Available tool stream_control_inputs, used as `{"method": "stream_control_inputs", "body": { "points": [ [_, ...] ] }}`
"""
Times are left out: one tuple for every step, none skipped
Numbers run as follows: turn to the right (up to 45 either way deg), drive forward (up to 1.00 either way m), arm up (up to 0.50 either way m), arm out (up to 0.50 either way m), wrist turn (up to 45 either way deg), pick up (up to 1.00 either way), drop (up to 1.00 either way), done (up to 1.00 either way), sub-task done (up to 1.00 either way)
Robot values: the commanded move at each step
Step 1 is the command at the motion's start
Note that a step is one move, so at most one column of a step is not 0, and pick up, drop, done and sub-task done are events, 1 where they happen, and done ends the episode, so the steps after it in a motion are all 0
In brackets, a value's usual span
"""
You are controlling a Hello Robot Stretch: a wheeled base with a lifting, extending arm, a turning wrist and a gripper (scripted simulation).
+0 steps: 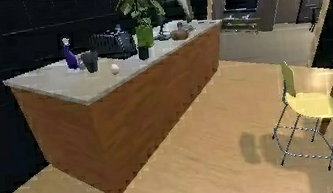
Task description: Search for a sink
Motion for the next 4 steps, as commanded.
{"method": "stream_control_inputs", "body": {
  "points": [
    [45.0,0.00,0.00,0.00,0.0,0.00,0.00,0.00,0.00],
    [45.0,0.00,0.00,0.00,0.0,0.00,0.00,0.00,0.00],
    [18.0,0.00,0.00,0.00,0.0,0.00,0.00,0.00,0.00],
    [3.0,0.00,0.00,0.00,0.0,0.00,0.00,0.00,0.00]
  ]
}}
